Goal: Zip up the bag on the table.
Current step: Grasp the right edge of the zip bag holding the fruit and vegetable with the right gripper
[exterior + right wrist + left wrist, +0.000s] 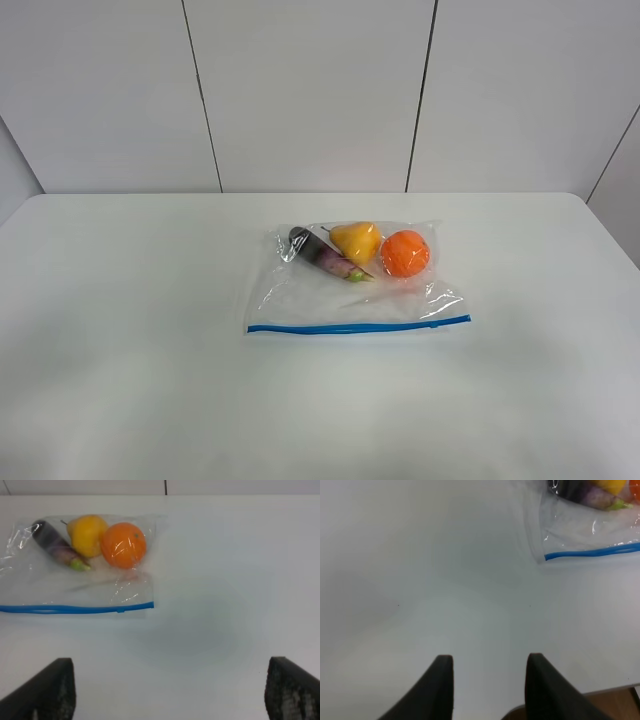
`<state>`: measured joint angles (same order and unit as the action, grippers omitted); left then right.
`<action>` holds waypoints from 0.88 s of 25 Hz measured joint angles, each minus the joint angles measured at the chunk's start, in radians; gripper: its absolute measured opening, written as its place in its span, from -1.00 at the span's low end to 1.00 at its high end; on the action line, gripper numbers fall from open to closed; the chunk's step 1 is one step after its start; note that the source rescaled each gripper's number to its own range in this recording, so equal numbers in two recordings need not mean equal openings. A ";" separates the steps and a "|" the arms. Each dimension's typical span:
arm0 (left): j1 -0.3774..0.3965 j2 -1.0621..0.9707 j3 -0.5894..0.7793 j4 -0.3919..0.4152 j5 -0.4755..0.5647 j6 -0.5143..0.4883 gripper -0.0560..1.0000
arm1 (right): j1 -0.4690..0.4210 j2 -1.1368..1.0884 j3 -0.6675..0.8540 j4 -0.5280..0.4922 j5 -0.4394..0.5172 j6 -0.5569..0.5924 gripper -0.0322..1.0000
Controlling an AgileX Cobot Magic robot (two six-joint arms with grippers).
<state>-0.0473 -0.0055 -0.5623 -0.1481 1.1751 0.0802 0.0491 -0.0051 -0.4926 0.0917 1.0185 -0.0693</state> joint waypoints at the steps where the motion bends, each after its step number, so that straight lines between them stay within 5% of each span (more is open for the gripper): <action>1: 0.000 0.000 0.000 0.000 0.000 0.000 0.07 | 0.000 0.000 0.000 0.000 0.000 0.000 0.79; 22: 0.000 0.000 0.000 0.000 0.000 0.000 0.07 | 0.000 0.000 0.000 0.000 0.001 0.003 0.79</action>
<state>-0.0473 -0.0055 -0.5623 -0.1481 1.1751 0.0802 0.0491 -0.0051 -0.4926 0.0917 1.0194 -0.0660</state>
